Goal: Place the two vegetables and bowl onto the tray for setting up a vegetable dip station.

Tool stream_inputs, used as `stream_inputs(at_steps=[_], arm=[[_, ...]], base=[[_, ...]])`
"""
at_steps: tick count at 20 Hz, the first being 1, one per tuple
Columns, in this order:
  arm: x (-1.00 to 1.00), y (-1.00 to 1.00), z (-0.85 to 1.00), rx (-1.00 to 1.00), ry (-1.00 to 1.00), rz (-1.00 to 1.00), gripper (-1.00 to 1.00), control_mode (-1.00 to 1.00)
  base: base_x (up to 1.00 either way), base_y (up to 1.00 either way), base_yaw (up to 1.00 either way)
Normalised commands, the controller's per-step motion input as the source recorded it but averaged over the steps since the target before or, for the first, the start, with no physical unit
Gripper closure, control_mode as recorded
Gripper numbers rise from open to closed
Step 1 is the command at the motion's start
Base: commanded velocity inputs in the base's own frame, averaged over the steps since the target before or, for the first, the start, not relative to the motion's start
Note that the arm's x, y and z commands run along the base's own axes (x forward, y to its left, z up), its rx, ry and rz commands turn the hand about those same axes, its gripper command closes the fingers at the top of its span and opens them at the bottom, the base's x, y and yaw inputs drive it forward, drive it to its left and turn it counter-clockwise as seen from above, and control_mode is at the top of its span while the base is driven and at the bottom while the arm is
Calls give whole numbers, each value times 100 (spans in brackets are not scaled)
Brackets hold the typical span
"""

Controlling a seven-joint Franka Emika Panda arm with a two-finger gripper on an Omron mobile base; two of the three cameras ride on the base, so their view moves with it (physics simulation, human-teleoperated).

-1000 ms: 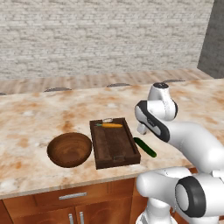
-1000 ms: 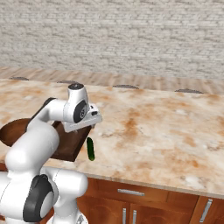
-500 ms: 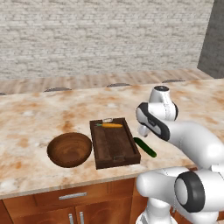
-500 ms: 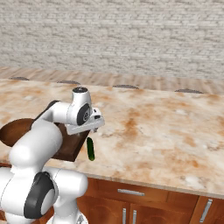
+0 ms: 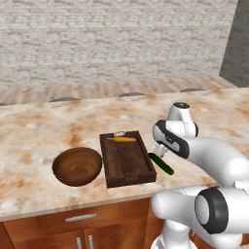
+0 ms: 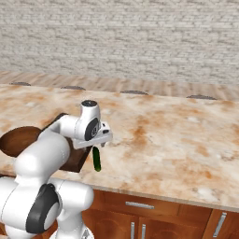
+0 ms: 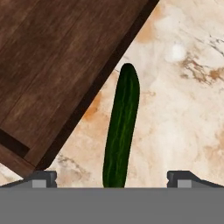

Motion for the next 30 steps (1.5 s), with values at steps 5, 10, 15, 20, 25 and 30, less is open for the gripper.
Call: stream_inputs(at_steps=[5, 10, 15, 20, 25, 30], arm=[[0, -3, -27, 0, 0, -2, -100, -100], [0, -1, -33, 0, 0, -2, -100, -100], [-1, 0, -29, 0, 0, -2, -100, -100], [0, -1, -21, 1, 0, -1, -100, -100], [0, 0, -26, 0, 1, -1, -100, -100], [0, 0, -24, 0, 1, 0, -100, -100]], base=[[0, 0, 0], [0, 0, 0], [0, 0, 0], [0, 0, 0], [0, 0, 0], [0, 0, 0]])
